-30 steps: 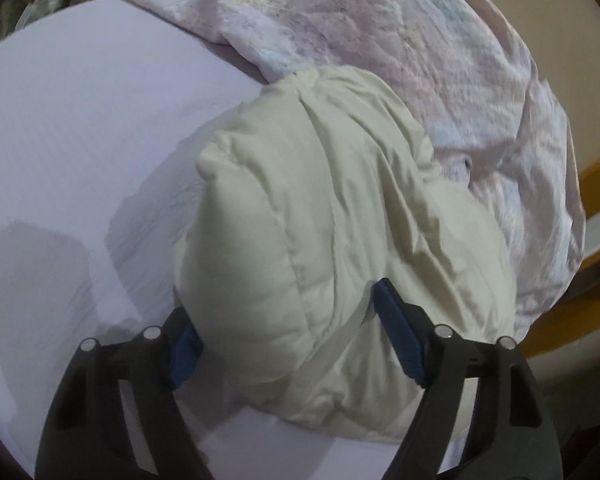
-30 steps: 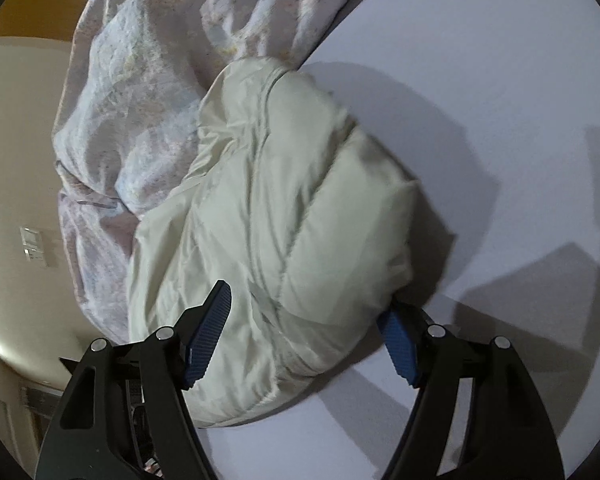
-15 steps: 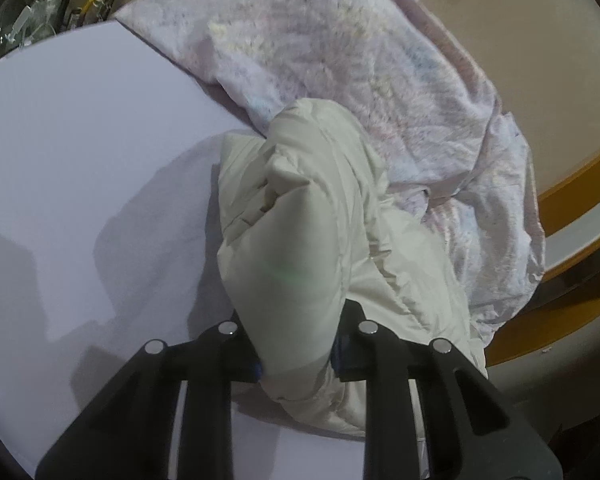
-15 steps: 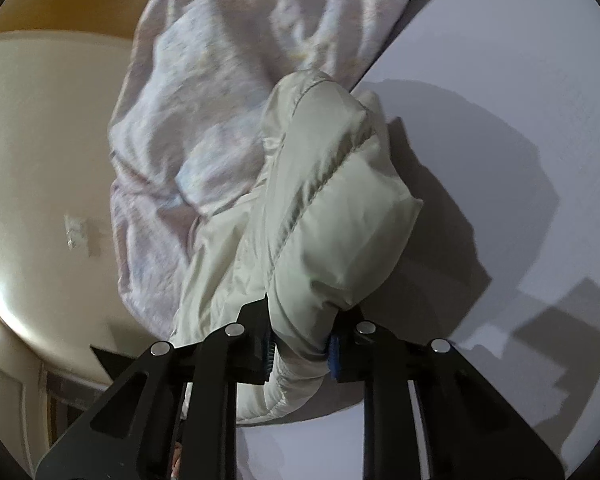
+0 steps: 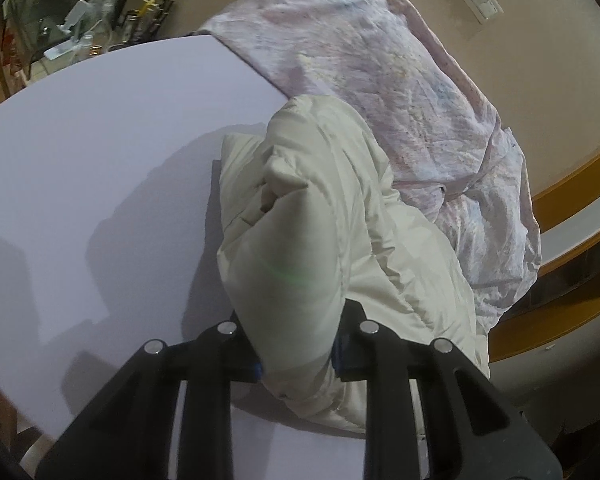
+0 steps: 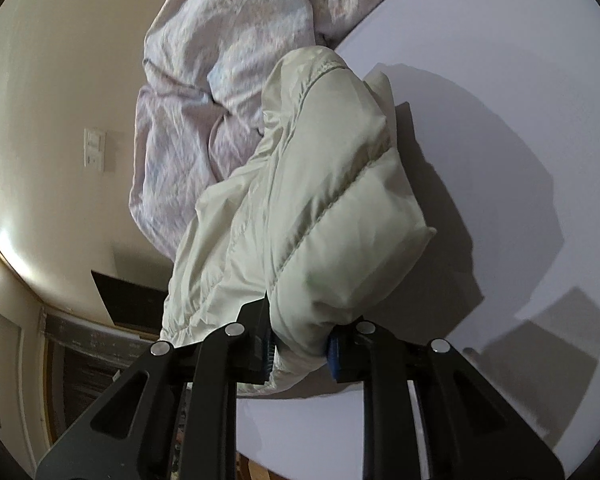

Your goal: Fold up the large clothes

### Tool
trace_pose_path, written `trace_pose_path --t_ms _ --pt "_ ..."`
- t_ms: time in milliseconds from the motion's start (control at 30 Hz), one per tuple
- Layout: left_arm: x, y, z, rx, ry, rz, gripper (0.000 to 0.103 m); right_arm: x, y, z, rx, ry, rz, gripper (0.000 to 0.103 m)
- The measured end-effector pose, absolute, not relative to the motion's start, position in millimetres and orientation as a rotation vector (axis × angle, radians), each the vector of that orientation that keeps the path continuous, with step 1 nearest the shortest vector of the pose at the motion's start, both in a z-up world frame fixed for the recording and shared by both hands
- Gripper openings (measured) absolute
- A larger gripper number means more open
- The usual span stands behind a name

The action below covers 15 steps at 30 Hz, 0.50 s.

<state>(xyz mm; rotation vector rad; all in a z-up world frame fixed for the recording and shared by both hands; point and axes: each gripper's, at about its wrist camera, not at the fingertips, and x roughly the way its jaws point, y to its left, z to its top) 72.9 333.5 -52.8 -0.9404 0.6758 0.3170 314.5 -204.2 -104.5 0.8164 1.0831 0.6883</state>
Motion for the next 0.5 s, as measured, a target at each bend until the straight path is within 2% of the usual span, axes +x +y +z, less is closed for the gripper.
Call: trace_pose_path --t_ms 167,267,300,367,433,500 --pt "48.8 336.7 -55.5 -0.960 0.666 0.326 0.026 291.6 -201.1 -105.8 0.757 1.087 0.684 0.021" --pt "44.7 334.9 -64.7 -0.953 0.692 0.347 0.033 280.5 -201.0 -99.8 0.627 1.071 0.634 0.032" --pt "44.1 333.6 -67.5 -0.943 0.702 0.358 0.038 276.2 -201.5 -96.1 0.582 1.060 0.613 0.040" --pt "41.4 331.5 -69.4 -0.924 0.709 0.375 0.047 267.5 -206.7 -85.9 0.509 1.027 0.563 0.047" --pt "37.2 330.0 -68.9 -0.897 0.710 0.390 0.062 259.3 -216.5 -71.6 0.461 0.971 0.505 0.047" --pt "31.0 329.0 -68.2 -0.873 0.703 0.394 0.071 252.5 -226.3 -57.2 0.426 0.896 0.421 0.054"
